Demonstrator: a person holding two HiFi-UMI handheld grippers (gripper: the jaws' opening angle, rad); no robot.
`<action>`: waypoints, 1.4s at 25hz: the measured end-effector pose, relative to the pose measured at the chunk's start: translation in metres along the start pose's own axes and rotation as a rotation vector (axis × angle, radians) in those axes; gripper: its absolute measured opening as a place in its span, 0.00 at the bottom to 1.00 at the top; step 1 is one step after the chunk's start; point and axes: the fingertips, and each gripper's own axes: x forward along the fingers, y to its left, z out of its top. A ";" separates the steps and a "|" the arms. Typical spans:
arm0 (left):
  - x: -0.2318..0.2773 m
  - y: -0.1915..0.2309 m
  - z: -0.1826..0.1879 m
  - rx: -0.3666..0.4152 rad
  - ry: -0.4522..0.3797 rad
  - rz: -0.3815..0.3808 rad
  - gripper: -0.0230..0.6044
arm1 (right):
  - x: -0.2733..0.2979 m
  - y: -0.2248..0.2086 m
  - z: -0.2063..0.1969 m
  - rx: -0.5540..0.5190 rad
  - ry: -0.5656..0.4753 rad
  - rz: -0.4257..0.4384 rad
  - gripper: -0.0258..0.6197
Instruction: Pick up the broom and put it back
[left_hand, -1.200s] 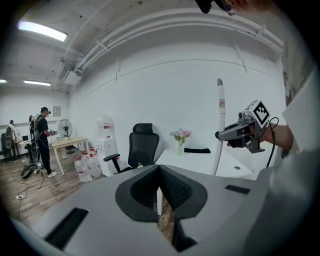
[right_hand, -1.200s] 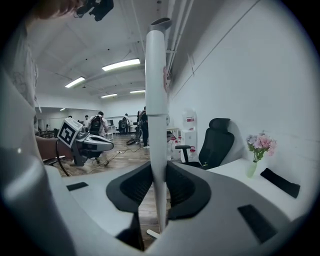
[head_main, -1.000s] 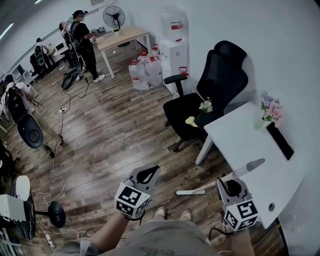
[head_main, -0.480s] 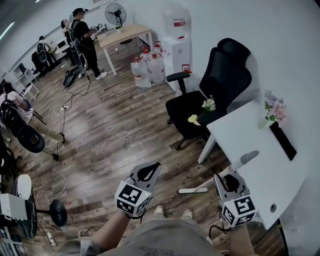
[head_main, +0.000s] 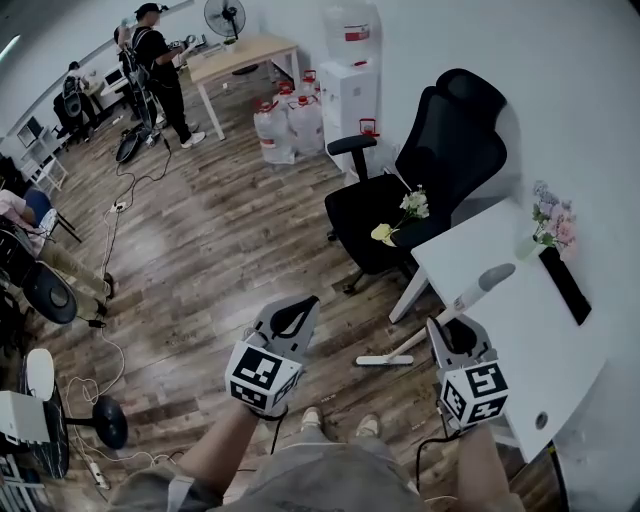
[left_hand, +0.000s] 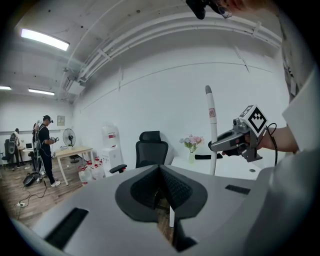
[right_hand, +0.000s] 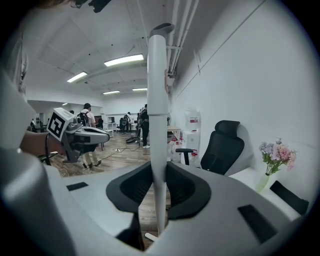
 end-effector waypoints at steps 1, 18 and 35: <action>0.006 0.003 -0.003 -0.004 0.005 0.001 0.06 | 0.008 -0.004 -0.002 -0.004 0.006 -0.003 0.20; 0.107 0.023 -0.137 -0.057 0.137 -0.024 0.06 | 0.148 -0.036 -0.116 -0.035 0.163 -0.008 0.20; 0.160 0.017 -0.285 -0.075 0.214 -0.044 0.06 | 0.232 -0.031 -0.270 0.011 0.284 0.010 0.20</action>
